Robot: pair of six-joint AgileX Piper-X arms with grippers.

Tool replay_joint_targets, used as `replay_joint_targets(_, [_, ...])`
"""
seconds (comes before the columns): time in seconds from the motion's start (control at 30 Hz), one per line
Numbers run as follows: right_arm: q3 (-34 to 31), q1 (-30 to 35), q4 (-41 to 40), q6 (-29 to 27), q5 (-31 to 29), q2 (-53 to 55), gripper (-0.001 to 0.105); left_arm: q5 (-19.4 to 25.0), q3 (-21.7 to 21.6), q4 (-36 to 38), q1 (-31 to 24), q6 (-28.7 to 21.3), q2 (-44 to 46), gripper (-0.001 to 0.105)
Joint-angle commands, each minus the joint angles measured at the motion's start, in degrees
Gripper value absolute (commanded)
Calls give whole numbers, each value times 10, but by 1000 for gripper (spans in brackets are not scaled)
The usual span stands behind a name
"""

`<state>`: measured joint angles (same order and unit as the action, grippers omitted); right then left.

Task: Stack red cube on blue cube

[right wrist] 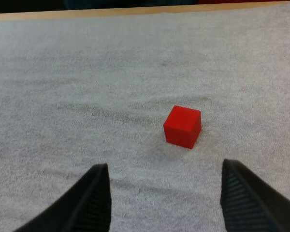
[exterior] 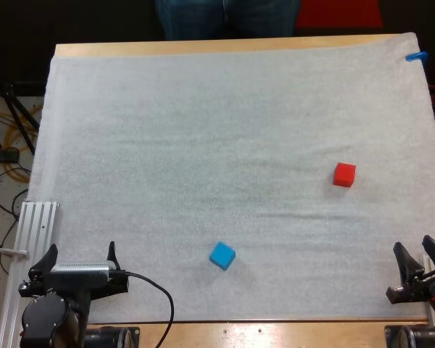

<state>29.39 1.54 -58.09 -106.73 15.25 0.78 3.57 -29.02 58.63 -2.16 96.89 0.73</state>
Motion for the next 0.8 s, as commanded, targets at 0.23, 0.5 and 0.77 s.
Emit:
replay_joint_targets(0.23, [2, -1, 2, 19, -36, 21, 50, 5, -3, -6, 0, 7, 78, 87])
replay_joint_targets(0.5, [14, -1, -9, 19, -61, 11, 50, -77, -10, 5, 2, -3, 64, 87])
replay_joint_targets(0.77, [80, -1, -54, -2, -78, -87, 50, -87, -80, 46, 83, -41, -29, 87])
